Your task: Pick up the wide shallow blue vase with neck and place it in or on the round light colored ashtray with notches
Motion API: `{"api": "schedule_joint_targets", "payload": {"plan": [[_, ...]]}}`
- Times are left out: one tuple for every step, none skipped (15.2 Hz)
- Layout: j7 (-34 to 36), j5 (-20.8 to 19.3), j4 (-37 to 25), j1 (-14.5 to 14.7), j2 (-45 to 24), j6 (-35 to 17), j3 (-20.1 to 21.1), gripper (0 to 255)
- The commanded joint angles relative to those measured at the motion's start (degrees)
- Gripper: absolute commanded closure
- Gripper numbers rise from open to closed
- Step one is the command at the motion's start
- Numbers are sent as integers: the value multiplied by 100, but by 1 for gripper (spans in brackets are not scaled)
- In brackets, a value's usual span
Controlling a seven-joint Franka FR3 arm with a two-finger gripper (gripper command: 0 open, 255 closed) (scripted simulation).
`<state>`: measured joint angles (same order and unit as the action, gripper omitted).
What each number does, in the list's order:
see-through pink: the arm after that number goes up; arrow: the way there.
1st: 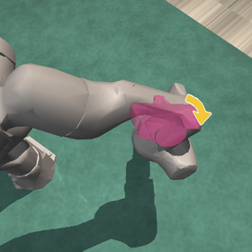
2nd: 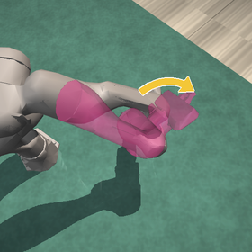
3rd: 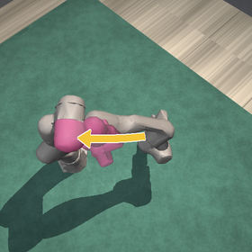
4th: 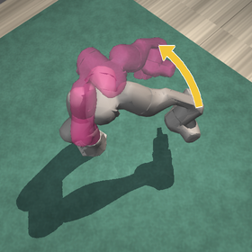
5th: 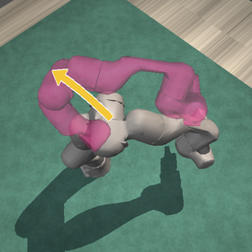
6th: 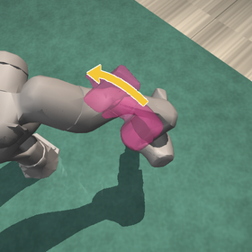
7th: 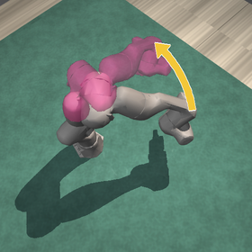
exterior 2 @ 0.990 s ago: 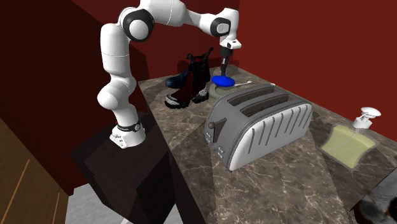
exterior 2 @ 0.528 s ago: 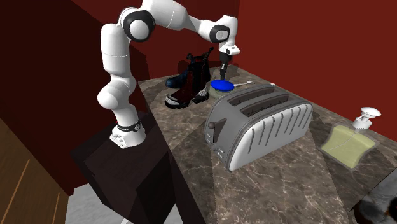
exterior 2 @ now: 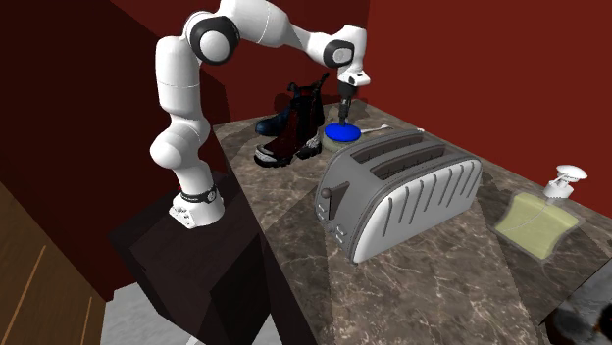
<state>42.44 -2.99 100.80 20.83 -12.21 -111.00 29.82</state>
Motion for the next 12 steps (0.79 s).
{"api": "schedule_joint_targets", "payload": {"plan": [[-6,2,13,-6,-2,-7,-4,0],[-3,1,16,-4,-3,-11,-3,0],[-3,1,15,-4,-3,-10,-3,0],[14,-4,3,7,-11,-5,1,0],[-2,18,-145,0,27,176,6,0],[-14,36,-303,-4,57,360,9,0],[-23,49,-471,-6,78,547,13,0],[-28,55,-611,-6,89,695,15,0],[-28,55,-611,-6,89,695,15,0],[-28,56,-610,-6,90,695,15,0],[-28,56,-610,-6,89,695,15,0],[-28,55,-610,-6,89,695,15,0]]}}
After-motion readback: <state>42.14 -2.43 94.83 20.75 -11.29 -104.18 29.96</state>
